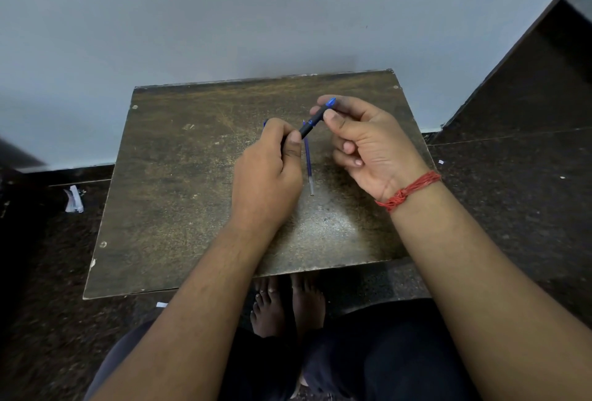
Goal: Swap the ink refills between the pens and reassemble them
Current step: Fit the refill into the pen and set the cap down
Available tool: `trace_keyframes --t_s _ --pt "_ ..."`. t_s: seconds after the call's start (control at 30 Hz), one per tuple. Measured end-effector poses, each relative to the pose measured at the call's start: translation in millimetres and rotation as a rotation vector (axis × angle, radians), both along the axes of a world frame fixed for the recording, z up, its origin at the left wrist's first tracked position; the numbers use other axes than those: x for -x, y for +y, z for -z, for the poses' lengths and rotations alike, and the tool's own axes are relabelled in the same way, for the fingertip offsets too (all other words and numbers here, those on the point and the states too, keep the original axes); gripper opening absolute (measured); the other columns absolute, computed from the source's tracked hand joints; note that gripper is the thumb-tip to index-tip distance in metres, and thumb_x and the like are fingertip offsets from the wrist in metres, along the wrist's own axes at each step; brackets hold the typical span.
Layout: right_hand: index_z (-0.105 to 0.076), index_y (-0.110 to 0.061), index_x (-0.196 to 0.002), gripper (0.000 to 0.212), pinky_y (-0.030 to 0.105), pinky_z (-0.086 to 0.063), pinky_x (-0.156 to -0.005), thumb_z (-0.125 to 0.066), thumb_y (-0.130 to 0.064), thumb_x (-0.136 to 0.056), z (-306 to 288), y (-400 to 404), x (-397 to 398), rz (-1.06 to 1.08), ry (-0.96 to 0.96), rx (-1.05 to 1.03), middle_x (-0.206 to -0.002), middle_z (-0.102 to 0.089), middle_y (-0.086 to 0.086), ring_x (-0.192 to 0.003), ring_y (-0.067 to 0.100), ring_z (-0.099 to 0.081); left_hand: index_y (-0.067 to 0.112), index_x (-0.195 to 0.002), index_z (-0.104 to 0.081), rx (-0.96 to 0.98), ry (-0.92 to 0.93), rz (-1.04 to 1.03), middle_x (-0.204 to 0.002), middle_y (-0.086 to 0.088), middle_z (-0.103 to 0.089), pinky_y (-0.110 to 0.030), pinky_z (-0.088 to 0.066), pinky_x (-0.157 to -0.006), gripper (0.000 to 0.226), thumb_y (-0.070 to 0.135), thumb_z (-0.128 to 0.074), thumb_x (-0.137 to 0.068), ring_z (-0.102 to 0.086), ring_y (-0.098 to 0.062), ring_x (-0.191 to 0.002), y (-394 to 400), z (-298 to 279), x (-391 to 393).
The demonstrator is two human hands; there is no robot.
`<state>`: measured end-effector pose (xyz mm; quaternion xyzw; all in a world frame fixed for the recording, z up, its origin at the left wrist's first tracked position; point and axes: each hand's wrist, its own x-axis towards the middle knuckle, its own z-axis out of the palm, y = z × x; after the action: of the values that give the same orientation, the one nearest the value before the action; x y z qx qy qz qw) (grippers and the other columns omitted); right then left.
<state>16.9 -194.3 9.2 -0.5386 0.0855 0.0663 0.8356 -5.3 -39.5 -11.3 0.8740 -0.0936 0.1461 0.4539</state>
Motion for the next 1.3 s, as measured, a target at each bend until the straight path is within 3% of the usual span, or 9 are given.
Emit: trace_keyframes --t_s 0.23,0.47,0.57,0.67,0.77,0.93,1.03,1.17,1.3 --pt "-0.063 -0.013 -0.09 0.006 0.016 -0.022 -0.033 -0.065 -0.008 -0.093 0 4 -2 -0.002 -0.004 0.0 -0.084 -0.061 0.004 -0.041 0.004 -0.035 0.022 -0.089 -0.048 -0.007 0.005 0.014 -0.056 0.011 -0.046 -0.032 -0.031 -0.05 0.015 0.027 -0.045 -0.103 -0.044 -0.008 -0.05 0 0 1" --pt "-0.05 -0.019 -0.074 0.027 0.015 -0.022 -0.034 -0.072 -0.024 -0.091 3 8 -1 0.037 0.026 0.067 -0.077 -0.06 0.003 -0.042 0.007 -0.036 0.021 -0.09 -0.05 -0.027 -0.009 0.033 -0.056 0.01 -0.046 -0.03 -0.031 -0.047 0.015 0.027 -0.045 -0.102 -0.044 -0.008 -0.048 -1 -1 2" --pt "-0.056 -0.016 -0.086 0.016 0.015 -0.023 -0.035 -0.069 -0.023 -0.092 3 6 -1 0.027 0.001 0.057 -0.096 -0.064 0.011 -0.043 0.006 -0.038 0.018 -0.092 -0.052 -0.013 0.002 0.022 -0.057 0.009 -0.048 -0.033 -0.034 -0.048 0.016 0.027 -0.046 -0.103 -0.045 -0.01 -0.049 -1 -1 2" --pt "-0.062 -0.008 -0.105 0.011 0.016 -0.024 -0.034 -0.06 -0.004 -0.095 -1 3 1 -0.027 -0.038 -0.004 -0.105 -0.072 0.01 -0.041 0.004 -0.037 0.017 -0.092 -0.053 0.004 0.0 0.006 -0.057 0.009 -0.048 -0.036 -0.038 -0.049 0.016 0.026 -0.047 -0.103 -0.046 -0.011 -0.05 0 0 1" --pt "-0.064 -0.008 -0.103 0.014 0.016 -0.023 -0.034 -0.059 0.001 -0.094 -1 3 1 -0.035 -0.048 0.003 -0.093 -0.071 0.007 -0.039 0.003 -0.034 0.018 -0.091 -0.052 0.011 -0.001 0.013 -0.057 0.01 -0.049 -0.035 -0.038 -0.048 0.016 0.027 -0.046 -0.102 -0.046 -0.011 -0.05 0 0 0" --pt "-0.063 -0.016 -0.087 0.01 0.017 -0.02 -0.037 -0.073 -0.017 -0.088 2 10 1 0.042 -0.017 0.099 -0.067 -0.051 -0.003 -0.043 0.007 -0.033 0.023 -0.089 -0.048 -0.03 -0.001 0.037 -0.057 0.011 -0.047 -0.03 -0.031 -0.048 0.014 0.027 -0.046 -0.103 -0.044 -0.007 -0.048 -2 -1 3" --pt "-0.062 -0.015 -0.093 0.012 0.016 -0.022 -0.036 -0.071 -0.022 -0.089 1 11 1 0.06 0.004 0.096 -0.08 -0.062 -0.001 -0.042 0.006 -0.036 0.02 -0.09 -0.051 -0.003 -0.002 0.015 -0.057 0.011 -0.048 -0.033 -0.034 -0.049 0.014 0.027 -0.047 -0.102 -0.045 -0.009 -0.05 -1 0 1" --pt "-0.061 -0.008 -0.111 0.017 0.015 -0.024 -0.034 -0.062 -0.006 -0.095 -2 4 2 0.007 -0.027 0.016 -0.107 -0.072 0.01 -0.041 0.003 -0.037 0.021 -0.09 -0.051 0.004 0.008 0.011 -0.058 0.009 -0.049 -0.035 -0.038 -0.049 0.015 0.027 -0.047 -0.103 -0.047 -0.012 -0.051 0 -1 0" --pt "-0.061 -0.008 -0.115 0.023 0.015 -0.024 -0.033 -0.062 -0.002 -0.093 -3 2 1 0.0 -0.042 0.031 -0.103 -0.075 0.01 -0.038 0.003 -0.035 0.021 -0.09 -0.05 -0.001 0.007 0.024 -0.058 0.01 -0.049 -0.032 -0.035 -0.049 0.014 0.027 -0.046 -0.103 -0.045 -0.008 -0.049 -1 0 1"
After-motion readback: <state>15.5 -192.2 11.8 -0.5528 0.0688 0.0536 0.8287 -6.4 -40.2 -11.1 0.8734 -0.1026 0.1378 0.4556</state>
